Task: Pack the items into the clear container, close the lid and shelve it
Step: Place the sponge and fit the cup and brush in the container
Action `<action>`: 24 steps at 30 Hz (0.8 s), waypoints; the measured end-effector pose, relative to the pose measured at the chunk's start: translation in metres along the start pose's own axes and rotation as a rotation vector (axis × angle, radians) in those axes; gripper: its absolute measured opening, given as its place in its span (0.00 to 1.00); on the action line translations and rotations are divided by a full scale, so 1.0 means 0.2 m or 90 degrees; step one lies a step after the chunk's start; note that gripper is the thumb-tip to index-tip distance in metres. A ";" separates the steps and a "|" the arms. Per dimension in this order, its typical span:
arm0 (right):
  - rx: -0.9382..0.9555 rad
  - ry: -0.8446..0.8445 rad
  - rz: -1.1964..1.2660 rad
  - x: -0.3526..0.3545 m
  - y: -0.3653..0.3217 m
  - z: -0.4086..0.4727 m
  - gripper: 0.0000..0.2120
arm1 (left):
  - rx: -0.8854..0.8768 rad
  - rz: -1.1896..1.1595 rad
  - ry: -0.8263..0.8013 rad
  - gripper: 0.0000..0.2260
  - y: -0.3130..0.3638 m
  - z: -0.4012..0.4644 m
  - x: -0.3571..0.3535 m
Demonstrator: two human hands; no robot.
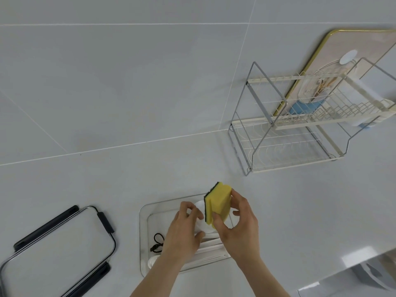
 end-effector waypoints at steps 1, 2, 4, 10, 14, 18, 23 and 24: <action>0.006 0.000 -0.002 0.00 -0.01 0.00 0.33 | 0.001 -0.011 -0.013 0.23 0.01 0.00 0.00; 0.012 -0.001 -0.005 0.00 -0.01 0.01 0.33 | 0.001 -0.019 -0.025 0.27 0.01 0.00 0.00; 0.022 -0.004 -0.011 0.00 -0.03 0.02 0.34 | 0.001 -0.008 -0.042 0.31 -0.01 -0.01 0.04; 0.093 -0.055 -0.048 -0.11 -0.13 0.03 0.35 | -0.030 0.077 0.043 0.22 -0.11 -0.05 0.33; 0.249 -0.161 -0.136 -0.28 -0.26 -0.02 0.35 | 0.040 0.079 0.205 0.20 -0.24 -0.08 0.56; 0.362 -0.268 -0.215 -0.47 -0.34 -0.09 0.36 | 0.040 0.080 0.231 0.22 -0.33 -0.13 0.66; 0.425 -0.307 -0.305 -0.63 -0.38 -0.13 0.28 | -0.014 0.101 0.197 0.24 -0.35 -0.19 0.65; 0.431 -0.307 -0.309 -0.65 -0.38 -0.14 0.27 | -0.031 0.111 0.185 0.23 -0.34 -0.20 0.64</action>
Point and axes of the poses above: each hand's wrist, its own z-axis towards the middle knuckle, its own x-axis out of the back of the hand, y = z × x, the point moved 6 cm from there along z, towards the middle knuckle, and after that the axes turned 7 degrees about y, right-handed, at the moved point
